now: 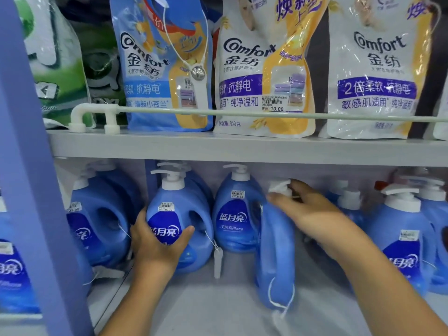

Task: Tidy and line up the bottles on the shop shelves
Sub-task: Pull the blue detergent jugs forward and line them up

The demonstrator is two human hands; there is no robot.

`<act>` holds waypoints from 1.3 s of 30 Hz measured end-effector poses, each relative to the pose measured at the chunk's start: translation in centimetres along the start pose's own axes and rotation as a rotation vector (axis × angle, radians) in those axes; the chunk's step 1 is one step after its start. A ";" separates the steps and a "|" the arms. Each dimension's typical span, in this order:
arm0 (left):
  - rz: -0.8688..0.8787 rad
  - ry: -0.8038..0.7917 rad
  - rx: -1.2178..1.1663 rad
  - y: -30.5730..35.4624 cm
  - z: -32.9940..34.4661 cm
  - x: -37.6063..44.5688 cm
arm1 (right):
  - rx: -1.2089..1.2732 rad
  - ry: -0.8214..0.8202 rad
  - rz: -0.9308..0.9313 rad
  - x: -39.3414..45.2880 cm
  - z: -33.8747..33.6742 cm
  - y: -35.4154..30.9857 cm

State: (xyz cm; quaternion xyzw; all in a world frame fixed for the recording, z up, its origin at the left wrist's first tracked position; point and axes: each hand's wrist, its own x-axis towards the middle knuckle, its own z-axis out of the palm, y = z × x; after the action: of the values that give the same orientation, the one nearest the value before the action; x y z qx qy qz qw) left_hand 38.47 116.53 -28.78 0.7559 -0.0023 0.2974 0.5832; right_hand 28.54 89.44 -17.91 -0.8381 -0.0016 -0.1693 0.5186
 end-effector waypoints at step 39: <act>0.401 -0.353 -0.330 8.2 5.7 -11.7 | -0.112 0.474 -0.358 -8.5 -2.1 6.8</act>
State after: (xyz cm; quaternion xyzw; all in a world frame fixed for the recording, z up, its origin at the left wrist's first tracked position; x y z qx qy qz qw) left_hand 28.53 104.86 -27.70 0.6754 -0.3009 0.2663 0.6184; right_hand 21.17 85.94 -25.36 -0.7887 -0.0189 -0.4489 0.4195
